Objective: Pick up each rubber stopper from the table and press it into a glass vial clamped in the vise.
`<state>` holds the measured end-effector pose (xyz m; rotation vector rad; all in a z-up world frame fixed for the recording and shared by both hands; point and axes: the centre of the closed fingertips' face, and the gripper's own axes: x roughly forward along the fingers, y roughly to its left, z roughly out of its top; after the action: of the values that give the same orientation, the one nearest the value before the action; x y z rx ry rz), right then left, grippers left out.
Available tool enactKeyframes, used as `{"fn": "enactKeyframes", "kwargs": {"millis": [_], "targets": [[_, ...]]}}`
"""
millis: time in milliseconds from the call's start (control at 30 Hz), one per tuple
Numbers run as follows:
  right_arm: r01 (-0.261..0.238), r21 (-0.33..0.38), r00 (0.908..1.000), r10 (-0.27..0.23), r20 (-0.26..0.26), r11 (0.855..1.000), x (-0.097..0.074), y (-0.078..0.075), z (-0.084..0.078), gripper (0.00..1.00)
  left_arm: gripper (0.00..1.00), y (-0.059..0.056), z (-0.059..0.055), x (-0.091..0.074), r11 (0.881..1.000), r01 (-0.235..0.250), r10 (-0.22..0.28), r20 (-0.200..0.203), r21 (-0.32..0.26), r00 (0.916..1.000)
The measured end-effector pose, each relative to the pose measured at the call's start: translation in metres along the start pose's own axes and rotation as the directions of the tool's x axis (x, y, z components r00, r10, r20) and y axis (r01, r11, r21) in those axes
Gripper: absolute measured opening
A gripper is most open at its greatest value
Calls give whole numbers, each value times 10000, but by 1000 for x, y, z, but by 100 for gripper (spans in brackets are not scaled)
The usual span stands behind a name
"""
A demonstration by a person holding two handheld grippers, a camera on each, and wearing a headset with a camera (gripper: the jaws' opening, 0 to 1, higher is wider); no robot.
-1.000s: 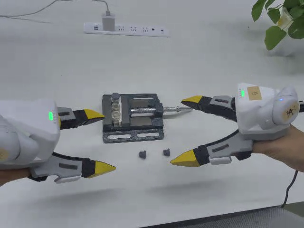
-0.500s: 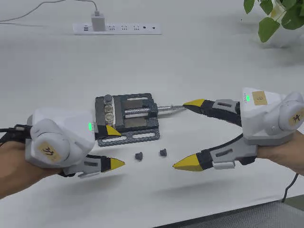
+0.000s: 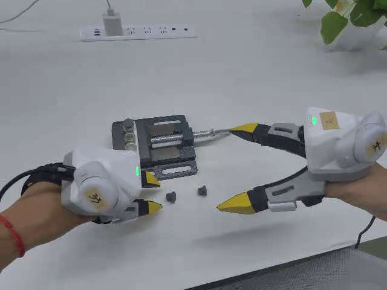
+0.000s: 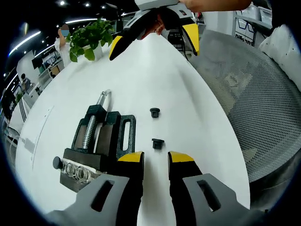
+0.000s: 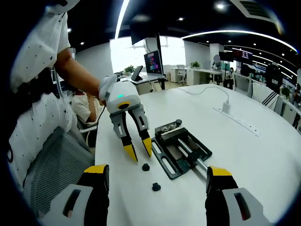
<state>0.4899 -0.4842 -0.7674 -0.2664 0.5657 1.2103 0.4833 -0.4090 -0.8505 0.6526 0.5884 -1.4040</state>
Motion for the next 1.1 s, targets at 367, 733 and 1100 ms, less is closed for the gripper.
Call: {"fn": "enactKeyframes", "kwargs": {"millis": [367, 733, 1100], "targets": [[96, 131, 10000, -95, -8, 9999, -2, -2, -1, 83, 11, -4, 3, 11, 9990, 282, -281, -22, 355, 9996], [126, 171, 9999, -125, -60, 9998, -2, -1, 1, 82, 9, -6, 0, 18, 9985, 402, -398, -120, 379, 9991], [147, 183, 9999, -146, -64, 9997, -2, -2, 0, 81, 5, -3, 1, 20, 9988, 335, -331, -109, 371, 9994]]}}
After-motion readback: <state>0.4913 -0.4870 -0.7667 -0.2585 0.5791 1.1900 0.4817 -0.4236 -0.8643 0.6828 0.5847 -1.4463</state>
